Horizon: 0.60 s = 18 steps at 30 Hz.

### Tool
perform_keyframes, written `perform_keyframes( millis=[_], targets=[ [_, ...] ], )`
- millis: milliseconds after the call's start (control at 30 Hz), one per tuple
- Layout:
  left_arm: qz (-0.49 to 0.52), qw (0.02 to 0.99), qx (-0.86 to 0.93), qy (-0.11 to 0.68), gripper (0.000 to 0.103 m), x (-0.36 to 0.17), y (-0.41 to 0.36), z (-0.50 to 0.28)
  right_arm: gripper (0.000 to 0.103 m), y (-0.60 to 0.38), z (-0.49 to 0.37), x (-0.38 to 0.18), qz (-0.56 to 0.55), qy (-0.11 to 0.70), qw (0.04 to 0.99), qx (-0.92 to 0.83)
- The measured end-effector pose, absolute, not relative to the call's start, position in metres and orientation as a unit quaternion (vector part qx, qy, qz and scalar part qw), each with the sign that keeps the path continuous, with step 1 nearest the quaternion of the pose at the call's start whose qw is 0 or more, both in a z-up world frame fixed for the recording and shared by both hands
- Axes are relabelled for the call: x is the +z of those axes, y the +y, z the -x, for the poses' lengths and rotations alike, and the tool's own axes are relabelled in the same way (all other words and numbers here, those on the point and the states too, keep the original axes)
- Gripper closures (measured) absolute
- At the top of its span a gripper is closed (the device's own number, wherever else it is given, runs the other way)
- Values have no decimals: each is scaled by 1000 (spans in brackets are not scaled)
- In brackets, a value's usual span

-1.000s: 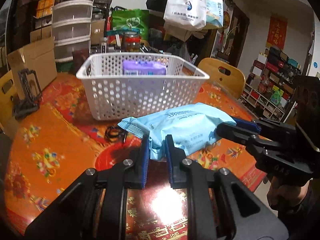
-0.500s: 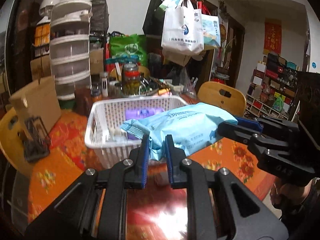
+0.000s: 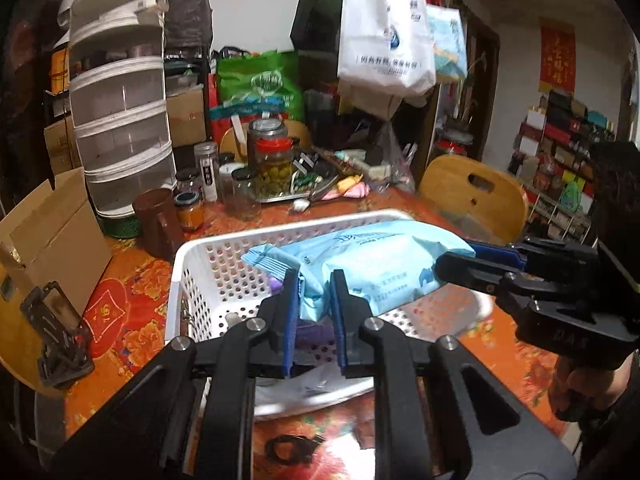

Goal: Organize soft objects
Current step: 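Lower the wipes pack into the basket and open both tools, then move both tools back to the remaining items on the table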

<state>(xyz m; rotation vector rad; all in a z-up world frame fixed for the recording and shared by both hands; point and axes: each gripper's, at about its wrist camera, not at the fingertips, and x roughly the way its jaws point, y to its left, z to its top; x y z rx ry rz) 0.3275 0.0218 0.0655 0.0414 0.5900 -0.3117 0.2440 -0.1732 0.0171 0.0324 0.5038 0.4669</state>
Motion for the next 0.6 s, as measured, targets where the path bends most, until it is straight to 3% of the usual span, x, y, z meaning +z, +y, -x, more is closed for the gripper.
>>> perform_keyframes(
  millis=[200,300,367,433,467,567,600],
  targets=[
    [-12,939,-147,311,88,30,29,-340,79,-167,-267,-17,-16,291,928,233],
    [-29,943,-116,311,64,14,32,-341,77,-164,-271,-29,-15,312,920,236],
    [-24,949,-103,298,26,11,38,-336,74,-164,-274,-36,-19,329,916,231],
    [-8,955,-108,277,12,14,48,-327,70,-168,-273,-40,-20,339,914,221],
    [-2,957,-106,269,5,15,53,-322,62,-171,-270,-41,-21,340,914,219],
    [6,960,-97,261,3,18,66,-312,39,-183,-262,-38,-36,333,917,215],
    [6,960,-94,264,3,19,70,-307,38,-187,-260,-37,-41,330,919,212]
  ],
)
